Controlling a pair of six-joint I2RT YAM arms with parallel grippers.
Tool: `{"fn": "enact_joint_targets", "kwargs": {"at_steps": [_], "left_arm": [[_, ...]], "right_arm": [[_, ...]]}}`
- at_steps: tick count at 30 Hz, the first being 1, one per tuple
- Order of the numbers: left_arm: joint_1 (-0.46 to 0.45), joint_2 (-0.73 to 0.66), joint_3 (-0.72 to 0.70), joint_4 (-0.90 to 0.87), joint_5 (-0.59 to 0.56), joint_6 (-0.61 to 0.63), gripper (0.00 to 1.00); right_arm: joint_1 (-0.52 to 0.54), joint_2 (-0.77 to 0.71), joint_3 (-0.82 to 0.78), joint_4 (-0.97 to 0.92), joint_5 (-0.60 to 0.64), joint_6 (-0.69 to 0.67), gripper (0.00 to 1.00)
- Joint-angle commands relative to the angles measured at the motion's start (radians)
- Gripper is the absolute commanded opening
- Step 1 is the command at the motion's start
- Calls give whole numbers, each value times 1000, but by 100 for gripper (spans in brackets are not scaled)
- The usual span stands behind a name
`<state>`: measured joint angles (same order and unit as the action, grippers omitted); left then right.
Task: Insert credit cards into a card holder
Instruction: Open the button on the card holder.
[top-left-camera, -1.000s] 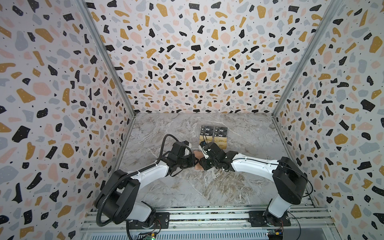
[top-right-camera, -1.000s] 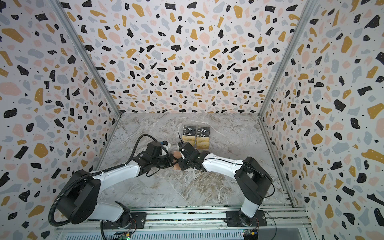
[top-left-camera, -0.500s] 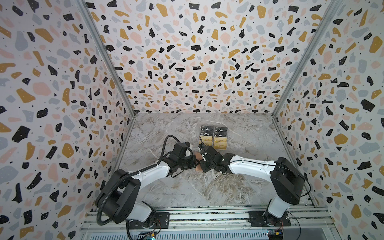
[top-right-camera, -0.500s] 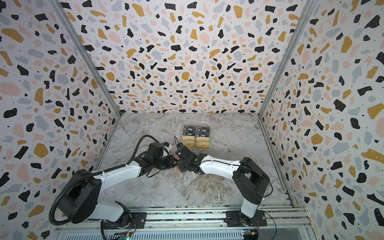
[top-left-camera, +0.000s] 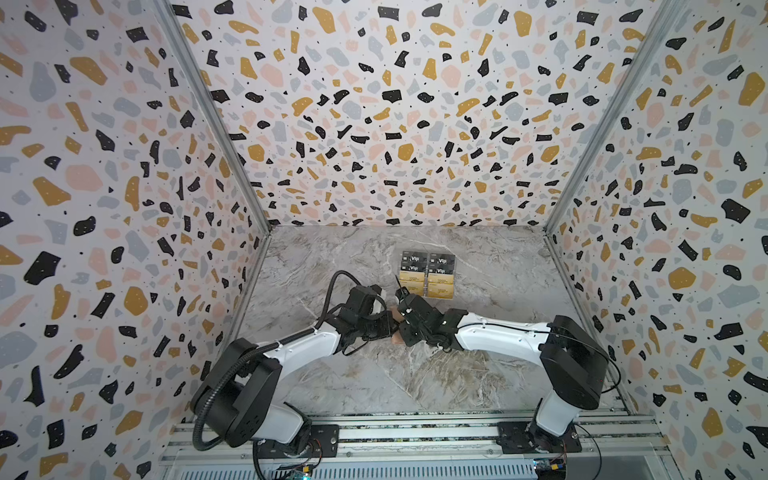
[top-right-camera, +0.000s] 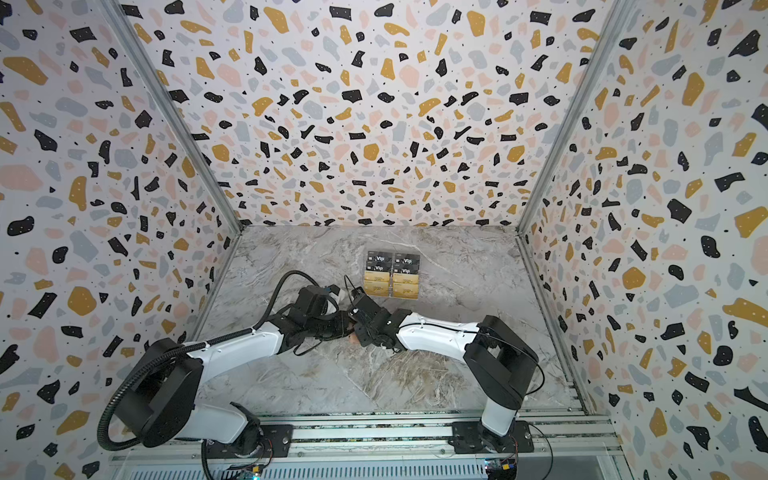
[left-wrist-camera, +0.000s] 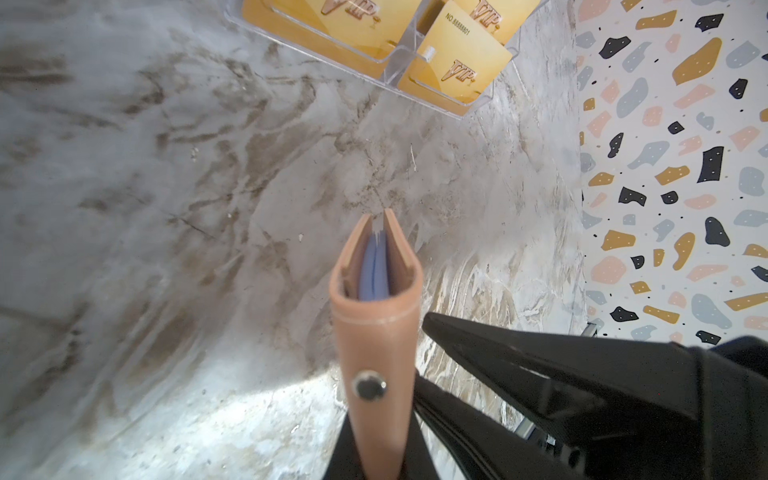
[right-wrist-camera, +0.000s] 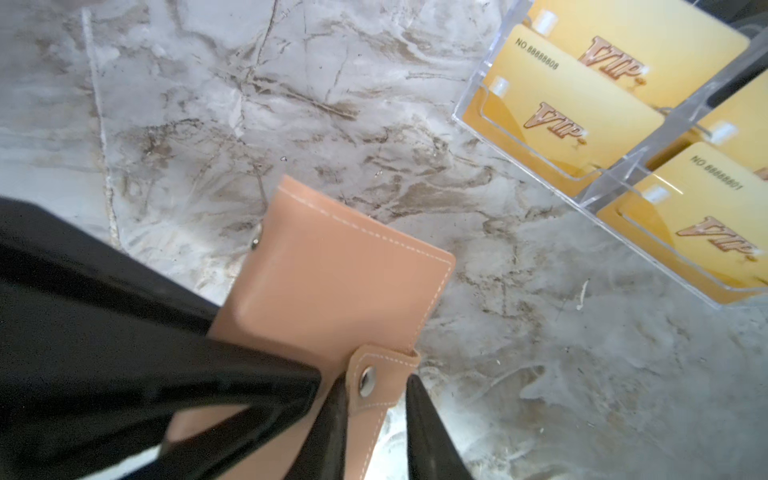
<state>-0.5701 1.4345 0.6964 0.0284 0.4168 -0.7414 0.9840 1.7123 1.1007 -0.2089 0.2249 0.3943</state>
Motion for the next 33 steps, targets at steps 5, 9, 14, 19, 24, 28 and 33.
{"fn": "enact_joint_targets", "kwargs": {"at_steps": [5, 9, 14, 19, 24, 28, 33], "left_arm": [[-23, -39, 12, 5, 88, 27, 0], [-22, -39, 10, 14, 88, 23, 0], [-22, -48, -5, 21, 91, 21, 0], [-22, -52, -16, 37, 91, 16, 0], [-22, -44, -21, 45, 96, 20, 0], [-23, -38, -20, 55, 105, 23, 0], [-20, -37, -25, 76, 123, 20, 0]], "right_arm": [[-10, 4, 12, -4, 61, -11, 15], [-13, -9, 5, -3, 39, -7, 11], [-40, -33, -33, 16, -29, 9, 7], [-66, -63, -70, 43, -93, 23, 5], [-80, -107, -105, 71, -133, 37, 5], [-115, -136, -131, 102, -215, 48, 4], [-146, -174, -150, 112, -262, 54, 4]]}}
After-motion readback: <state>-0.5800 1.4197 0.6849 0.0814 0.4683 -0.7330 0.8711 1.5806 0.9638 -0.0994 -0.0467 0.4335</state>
